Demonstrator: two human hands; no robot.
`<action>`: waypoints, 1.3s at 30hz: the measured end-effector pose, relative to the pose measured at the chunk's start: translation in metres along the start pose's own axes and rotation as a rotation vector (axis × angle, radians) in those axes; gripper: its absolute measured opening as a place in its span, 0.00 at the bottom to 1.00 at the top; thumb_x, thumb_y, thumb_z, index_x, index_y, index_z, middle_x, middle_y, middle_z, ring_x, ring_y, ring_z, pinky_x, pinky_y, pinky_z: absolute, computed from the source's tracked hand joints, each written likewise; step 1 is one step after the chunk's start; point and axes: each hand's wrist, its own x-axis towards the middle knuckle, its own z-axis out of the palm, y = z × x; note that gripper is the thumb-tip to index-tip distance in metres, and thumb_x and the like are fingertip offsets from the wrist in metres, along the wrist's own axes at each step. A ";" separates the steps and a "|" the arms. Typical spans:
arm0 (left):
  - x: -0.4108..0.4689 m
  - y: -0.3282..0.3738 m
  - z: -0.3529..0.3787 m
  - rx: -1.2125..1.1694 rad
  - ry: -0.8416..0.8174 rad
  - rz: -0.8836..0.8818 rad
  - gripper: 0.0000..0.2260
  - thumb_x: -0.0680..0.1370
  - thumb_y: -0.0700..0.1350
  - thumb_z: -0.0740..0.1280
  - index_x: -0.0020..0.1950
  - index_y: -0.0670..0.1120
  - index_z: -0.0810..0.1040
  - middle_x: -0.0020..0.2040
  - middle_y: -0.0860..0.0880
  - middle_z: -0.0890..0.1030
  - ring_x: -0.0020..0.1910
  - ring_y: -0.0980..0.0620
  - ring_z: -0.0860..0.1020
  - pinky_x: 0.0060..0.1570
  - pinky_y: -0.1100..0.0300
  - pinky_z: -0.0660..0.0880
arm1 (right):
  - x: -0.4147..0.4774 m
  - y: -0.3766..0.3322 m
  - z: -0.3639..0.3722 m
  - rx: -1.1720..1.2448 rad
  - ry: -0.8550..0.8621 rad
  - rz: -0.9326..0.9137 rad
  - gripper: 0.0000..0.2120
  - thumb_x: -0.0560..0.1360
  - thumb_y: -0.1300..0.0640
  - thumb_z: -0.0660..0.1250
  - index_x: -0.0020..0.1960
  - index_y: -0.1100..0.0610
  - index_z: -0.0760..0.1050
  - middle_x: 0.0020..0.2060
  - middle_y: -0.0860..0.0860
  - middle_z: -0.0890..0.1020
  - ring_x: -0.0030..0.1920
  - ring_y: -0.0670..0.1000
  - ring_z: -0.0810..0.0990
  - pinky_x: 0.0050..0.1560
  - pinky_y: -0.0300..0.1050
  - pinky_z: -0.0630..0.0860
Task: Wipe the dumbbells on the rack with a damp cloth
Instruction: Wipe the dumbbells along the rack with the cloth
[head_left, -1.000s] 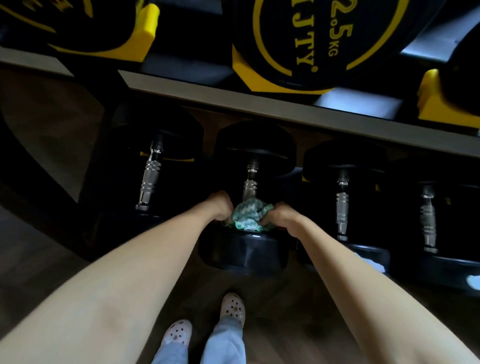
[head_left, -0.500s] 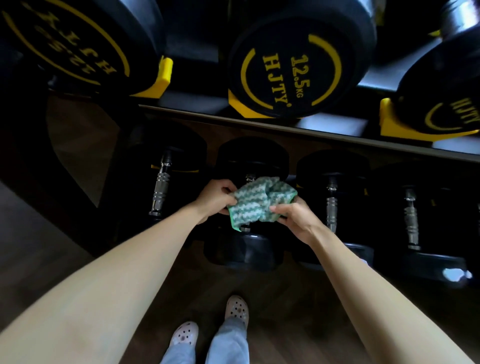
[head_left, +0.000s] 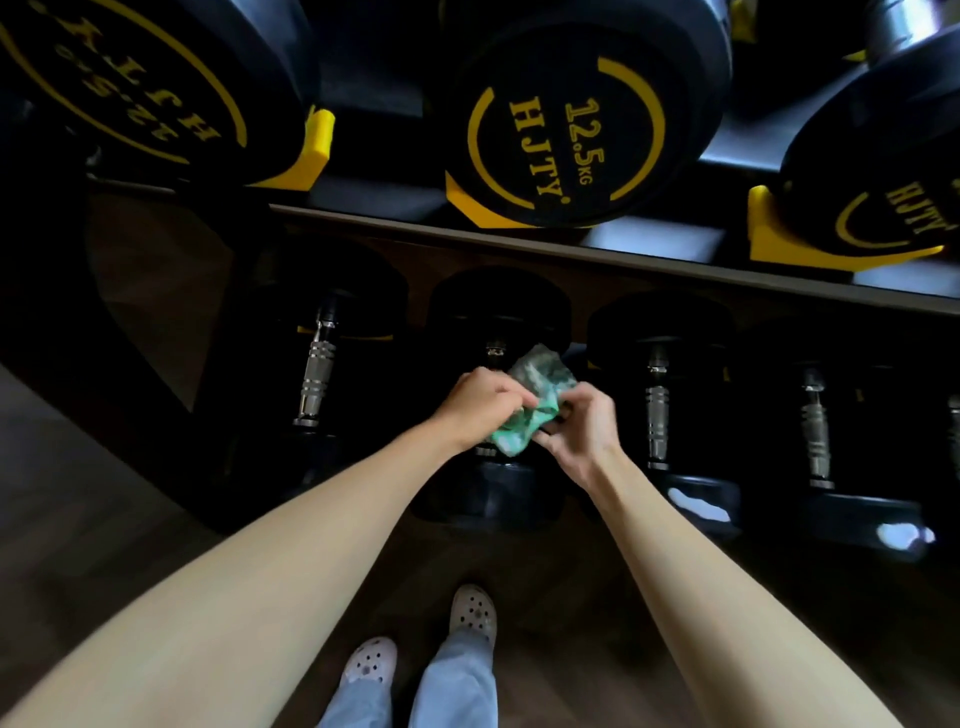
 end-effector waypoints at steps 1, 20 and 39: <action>0.001 -0.001 0.000 -0.013 -0.061 -0.030 0.16 0.72 0.31 0.60 0.53 0.40 0.83 0.57 0.44 0.81 0.61 0.50 0.75 0.64 0.61 0.68 | -0.001 -0.003 -0.002 0.135 -0.052 0.055 0.14 0.69 0.61 0.58 0.51 0.64 0.74 0.45 0.61 0.80 0.46 0.58 0.79 0.51 0.55 0.76; 0.031 -0.068 -0.017 0.076 -0.128 -0.583 0.09 0.80 0.38 0.58 0.53 0.37 0.76 0.39 0.46 0.77 0.34 0.54 0.73 0.30 0.65 0.65 | 0.073 0.008 0.022 -0.935 0.306 -0.490 0.17 0.73 0.65 0.67 0.61 0.62 0.72 0.53 0.59 0.79 0.56 0.58 0.77 0.46 0.39 0.68; 0.023 -0.074 -0.023 0.035 -0.120 -0.551 0.14 0.79 0.36 0.56 0.62 0.36 0.72 0.46 0.42 0.81 0.36 0.54 0.74 0.34 0.64 0.70 | 0.055 -0.008 0.005 -1.534 -0.190 -0.168 0.10 0.69 0.68 0.65 0.48 0.63 0.80 0.40 0.56 0.79 0.42 0.53 0.77 0.35 0.41 0.69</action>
